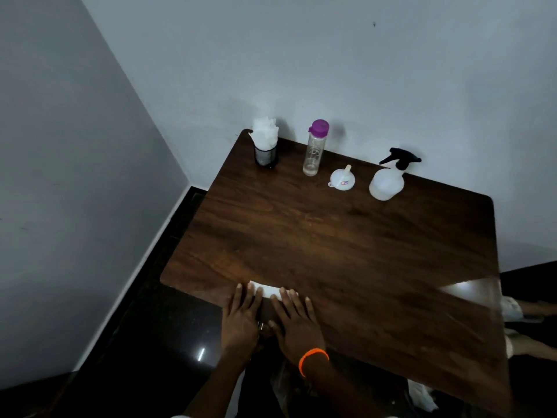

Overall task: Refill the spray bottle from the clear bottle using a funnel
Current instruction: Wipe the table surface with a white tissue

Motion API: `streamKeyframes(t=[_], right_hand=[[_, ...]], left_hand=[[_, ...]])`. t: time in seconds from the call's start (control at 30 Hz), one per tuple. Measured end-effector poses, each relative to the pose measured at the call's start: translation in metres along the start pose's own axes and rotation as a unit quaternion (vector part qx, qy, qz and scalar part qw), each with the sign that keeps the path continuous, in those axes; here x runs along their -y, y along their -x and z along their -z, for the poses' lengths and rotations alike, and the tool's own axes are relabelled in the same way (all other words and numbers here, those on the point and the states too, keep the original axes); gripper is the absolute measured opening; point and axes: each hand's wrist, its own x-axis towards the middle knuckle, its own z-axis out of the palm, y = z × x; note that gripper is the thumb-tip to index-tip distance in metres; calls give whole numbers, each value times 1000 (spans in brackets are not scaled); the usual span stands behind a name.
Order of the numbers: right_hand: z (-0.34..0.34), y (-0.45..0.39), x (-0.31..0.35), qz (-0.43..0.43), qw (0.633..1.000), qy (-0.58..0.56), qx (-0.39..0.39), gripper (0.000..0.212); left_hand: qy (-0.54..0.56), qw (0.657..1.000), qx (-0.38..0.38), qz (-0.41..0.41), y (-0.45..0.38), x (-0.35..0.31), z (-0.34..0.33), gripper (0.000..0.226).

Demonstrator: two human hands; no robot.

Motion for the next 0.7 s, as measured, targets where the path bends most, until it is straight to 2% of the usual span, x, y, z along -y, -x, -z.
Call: streamKeyframes(t=[0.13, 0.23, 0.43, 0.7], right_hand=[[4, 20, -28, -36, 999, 3, -3, 61], [9, 23, -49, -55, 998, 2, -1, 62], [28, -14, -81, -107, 994, -19, -17, 62], [59, -91, -119, -158, 986, -28, -48, 58]], left_hand=[[-35, 998, 48, -23, -11, -22, -24, 76], [-68, 994, 79, -25, -27, -46, -18, 78], [-87, 994, 53, -49, -87, -79, 2, 66], [-87, 993, 38, -71, -178, -108, 39, 73]])
